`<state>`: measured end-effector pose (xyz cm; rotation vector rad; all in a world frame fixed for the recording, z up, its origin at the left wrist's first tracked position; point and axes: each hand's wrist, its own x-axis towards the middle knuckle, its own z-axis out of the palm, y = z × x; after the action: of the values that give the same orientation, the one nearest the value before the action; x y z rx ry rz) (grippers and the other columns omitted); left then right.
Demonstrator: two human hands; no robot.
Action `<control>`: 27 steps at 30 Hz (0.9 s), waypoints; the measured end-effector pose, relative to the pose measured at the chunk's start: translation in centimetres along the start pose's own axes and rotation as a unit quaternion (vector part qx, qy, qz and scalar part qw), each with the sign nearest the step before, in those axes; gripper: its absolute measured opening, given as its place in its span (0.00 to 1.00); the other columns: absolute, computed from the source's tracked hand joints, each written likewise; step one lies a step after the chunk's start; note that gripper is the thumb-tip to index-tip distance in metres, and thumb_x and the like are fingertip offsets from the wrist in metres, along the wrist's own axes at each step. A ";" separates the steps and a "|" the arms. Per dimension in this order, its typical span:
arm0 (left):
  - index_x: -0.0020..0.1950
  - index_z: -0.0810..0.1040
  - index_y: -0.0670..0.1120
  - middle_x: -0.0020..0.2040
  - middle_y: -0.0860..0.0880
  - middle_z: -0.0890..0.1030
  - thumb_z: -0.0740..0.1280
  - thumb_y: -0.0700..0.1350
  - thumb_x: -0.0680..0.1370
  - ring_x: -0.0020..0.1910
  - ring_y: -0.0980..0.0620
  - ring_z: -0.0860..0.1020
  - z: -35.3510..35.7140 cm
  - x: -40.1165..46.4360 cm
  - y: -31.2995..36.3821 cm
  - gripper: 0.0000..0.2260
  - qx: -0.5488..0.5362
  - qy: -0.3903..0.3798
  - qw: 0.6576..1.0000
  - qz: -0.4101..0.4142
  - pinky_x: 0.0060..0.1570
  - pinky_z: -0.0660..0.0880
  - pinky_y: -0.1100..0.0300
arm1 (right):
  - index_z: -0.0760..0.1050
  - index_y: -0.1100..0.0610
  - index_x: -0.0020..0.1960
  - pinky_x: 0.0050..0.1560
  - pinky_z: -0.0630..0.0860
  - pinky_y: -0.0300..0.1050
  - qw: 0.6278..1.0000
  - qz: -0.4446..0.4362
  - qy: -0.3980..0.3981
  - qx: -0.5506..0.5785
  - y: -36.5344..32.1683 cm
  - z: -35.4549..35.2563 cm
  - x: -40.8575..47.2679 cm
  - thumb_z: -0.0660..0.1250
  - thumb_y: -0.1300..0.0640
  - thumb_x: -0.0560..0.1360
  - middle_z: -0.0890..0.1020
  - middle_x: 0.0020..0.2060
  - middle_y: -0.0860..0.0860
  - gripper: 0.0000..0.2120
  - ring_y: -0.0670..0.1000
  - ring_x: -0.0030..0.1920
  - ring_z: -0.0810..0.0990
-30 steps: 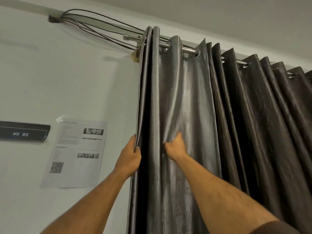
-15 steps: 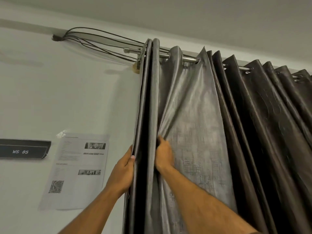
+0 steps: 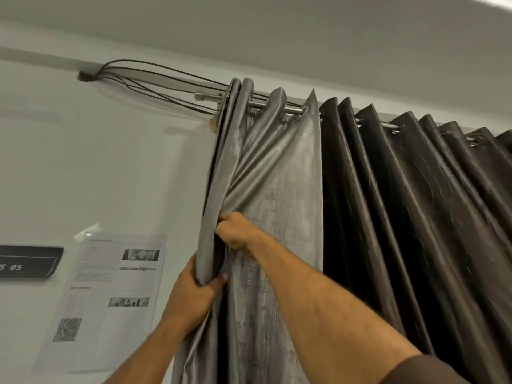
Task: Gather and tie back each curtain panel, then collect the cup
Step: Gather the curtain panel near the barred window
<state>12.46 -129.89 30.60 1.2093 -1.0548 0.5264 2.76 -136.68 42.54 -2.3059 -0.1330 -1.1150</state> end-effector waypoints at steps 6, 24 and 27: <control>0.71 0.76 0.51 0.58 0.48 0.83 0.65 0.41 0.83 0.51 0.50 0.81 2.5 -0.3 0.6 0.17 0.033 0.023 0.999 -0.036 0.50 0.77 0.59 | 0.81 0.55 0.60 0.66 0.75 0.56 0.945 -0.085 0.276 -0.156 5.3 -3.3 -1.8 0.68 0.50 0.77 0.81 0.55 0.53 0.14 0.54 0.60 0.78; 0.79 0.65 0.60 0.64 0.56 0.80 0.67 0.35 0.78 0.60 0.57 0.80 0.1 0.8 2.8 0.34 0.052 0.017 0.998 0.005 0.62 0.76 0.58 | 0.48 0.48 0.84 0.72 0.71 0.54 0.989 -0.048 0.135 -0.039 1.5 -6.0 5.0 0.69 0.59 0.80 0.76 0.71 0.58 0.41 0.61 0.69 0.76; 0.79 0.65 0.62 0.65 0.53 0.81 0.64 0.36 0.79 0.61 0.52 0.81 -1.3 1.5 3.6 0.32 0.042 0.023 0.999 0.009 0.66 0.77 0.48 | 0.55 0.53 0.83 0.73 0.70 0.53 0.989 -0.073 0.106 -0.068 -1.3 -4.3 6.2 0.66 0.62 0.81 0.74 0.72 0.61 0.35 0.63 0.70 0.74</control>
<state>10.74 -127.81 33.69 1.2570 -1.0129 0.6152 3.40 -138.83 49.89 -2.3084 -0.1495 -1.4765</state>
